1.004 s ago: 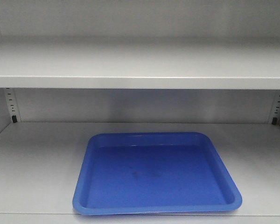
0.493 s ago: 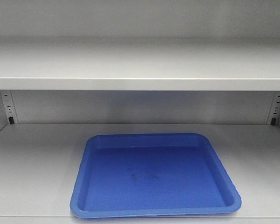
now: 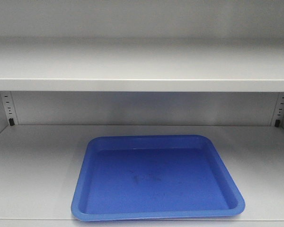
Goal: Pick beaker and place in left cabinet
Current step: 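Position the base facing the open cabinet shelf with the blue tray, then extend the right gripper with the beaker over the blue tray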
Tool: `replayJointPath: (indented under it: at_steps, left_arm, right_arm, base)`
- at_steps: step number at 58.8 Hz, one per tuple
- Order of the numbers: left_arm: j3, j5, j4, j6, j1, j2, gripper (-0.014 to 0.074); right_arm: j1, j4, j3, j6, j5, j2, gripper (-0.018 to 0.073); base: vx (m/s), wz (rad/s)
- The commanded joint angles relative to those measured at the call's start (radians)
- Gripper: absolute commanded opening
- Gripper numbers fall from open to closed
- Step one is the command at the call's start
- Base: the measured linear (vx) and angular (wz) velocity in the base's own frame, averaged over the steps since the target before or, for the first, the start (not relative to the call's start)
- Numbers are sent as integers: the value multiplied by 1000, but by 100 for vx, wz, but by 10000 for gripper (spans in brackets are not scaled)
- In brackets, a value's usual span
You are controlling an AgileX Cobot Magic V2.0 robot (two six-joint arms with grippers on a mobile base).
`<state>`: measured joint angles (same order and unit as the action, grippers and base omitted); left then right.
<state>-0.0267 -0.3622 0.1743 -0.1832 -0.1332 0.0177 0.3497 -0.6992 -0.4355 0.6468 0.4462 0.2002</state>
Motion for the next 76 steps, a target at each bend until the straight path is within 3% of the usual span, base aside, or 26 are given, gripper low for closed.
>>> replayJointPath:
  at_steps: [1,12,26,43,60,76]
  left_arm:
    - [10,74,-1,-4,1,10,4]
    - [10,74,-1,-4,1,10,4]
    - [10,74,-1,-4,1,10,4]
    - [10,74,-1,-4,1,10,4]
    - [10,74,-1,-4,1,10,4]
    - [10,74,-1,-4,1,10,4]
  right_arm:
    - [-3,-40,-29,5,-99,15,-4]
    - [-3,-16,-29,14,-301,140,-4]
    - [-3,-17,-36,17,-762,546,-4]
    - [-3,-17,-293,-3,-1063,1116,-4]
    - [-3,-22,-639,31,-1166,1533,-4]
    - [-3,-24,-766,23,-1155,1657,0]
  base:
    - [0,0]
    - [0,0]
    - [0,0]
    - [0,0]
    - [0,0]
    - [0,0]
